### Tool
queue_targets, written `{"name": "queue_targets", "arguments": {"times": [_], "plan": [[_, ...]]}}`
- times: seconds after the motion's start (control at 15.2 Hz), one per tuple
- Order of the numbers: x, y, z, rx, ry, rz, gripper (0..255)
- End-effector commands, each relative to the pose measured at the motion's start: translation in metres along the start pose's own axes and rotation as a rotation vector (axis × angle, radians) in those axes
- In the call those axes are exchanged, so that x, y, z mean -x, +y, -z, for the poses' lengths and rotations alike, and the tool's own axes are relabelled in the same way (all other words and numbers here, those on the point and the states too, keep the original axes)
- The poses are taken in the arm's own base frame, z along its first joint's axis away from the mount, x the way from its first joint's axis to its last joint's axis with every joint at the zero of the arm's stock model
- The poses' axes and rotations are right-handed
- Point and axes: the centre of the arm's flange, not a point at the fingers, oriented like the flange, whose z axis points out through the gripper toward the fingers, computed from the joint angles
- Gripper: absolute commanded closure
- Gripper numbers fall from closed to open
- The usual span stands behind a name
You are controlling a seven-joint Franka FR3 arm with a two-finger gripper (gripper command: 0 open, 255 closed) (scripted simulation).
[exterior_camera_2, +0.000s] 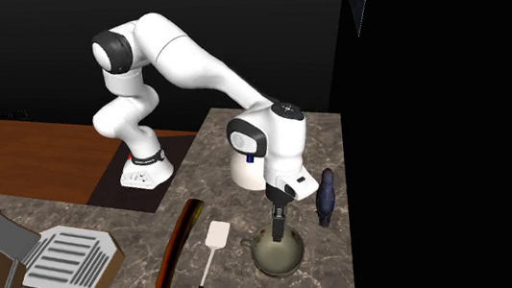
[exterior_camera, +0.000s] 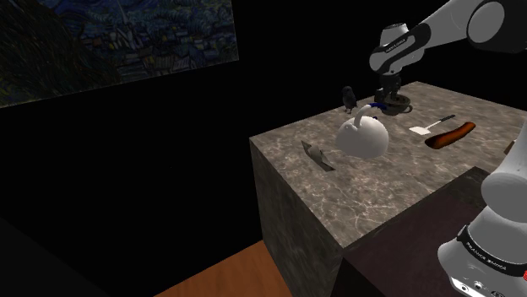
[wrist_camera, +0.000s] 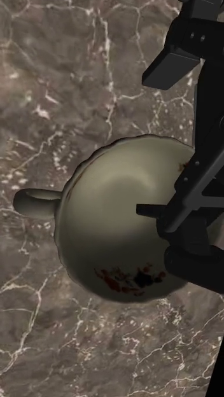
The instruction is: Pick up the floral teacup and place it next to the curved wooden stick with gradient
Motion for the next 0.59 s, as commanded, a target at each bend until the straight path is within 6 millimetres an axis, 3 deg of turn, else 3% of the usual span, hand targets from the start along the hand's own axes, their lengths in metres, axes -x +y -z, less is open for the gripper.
{"name": "queue_targets", "arguments": {"times": [0.0,0.13,0.53], "plan": [[0.0,0.001,0.02,0.0,0.0,0.0,0],[0.0,0.001,0.044,0.0,0.0,0.0,0],[0.0,0.001,0.044,0.0,0.0,0.0,0]]}}
